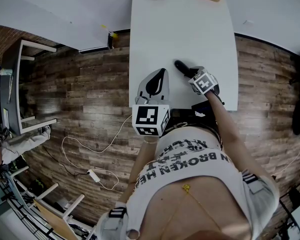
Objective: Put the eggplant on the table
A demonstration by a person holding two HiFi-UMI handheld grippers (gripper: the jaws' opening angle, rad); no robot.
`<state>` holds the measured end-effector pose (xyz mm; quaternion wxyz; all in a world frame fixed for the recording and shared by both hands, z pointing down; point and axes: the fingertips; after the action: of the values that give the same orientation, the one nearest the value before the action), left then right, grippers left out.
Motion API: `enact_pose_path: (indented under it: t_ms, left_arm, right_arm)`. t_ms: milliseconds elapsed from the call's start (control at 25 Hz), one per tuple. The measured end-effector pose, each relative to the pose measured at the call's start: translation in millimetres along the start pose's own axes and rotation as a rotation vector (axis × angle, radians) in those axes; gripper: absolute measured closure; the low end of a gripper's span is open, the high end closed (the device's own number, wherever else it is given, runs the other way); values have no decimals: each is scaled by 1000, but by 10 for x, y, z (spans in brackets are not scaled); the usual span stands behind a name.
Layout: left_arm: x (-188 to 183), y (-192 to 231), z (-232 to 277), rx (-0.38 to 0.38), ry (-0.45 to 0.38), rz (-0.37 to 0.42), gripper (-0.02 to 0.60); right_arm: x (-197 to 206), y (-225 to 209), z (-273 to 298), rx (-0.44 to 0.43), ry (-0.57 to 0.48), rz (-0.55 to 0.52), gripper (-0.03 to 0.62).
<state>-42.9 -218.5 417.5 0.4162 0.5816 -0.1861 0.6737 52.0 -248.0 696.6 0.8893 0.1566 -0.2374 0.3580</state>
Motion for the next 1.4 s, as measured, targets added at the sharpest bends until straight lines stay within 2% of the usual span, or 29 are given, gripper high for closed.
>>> enact_pose_path:
  t_ms: [480,680,1040,1400]
  left_arm:
    - [8,-19,-2,-3,-3,1,583]
    - [10,-12,-28,-4,-3,0,583]
    - [20,-20,-56,-2,-7,4,583]
    - [29,-60,-52,-2,-8,6,583]
  right_arm:
    - [83,35,20,5,38,-67,410]
    - [10,12,24,35,10,-102,387]
    - [65,-14,40,43,26,-95,361]
    - [-28,9,-27,8,-15,-69,338]
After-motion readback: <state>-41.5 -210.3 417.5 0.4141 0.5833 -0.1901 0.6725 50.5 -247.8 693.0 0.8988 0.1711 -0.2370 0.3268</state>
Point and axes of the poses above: the fingertips, and each gripper's own axes: z forward along the fingers, y to its left, x out of its underside, and after that the axes turned 15 degrees about x, right-handed
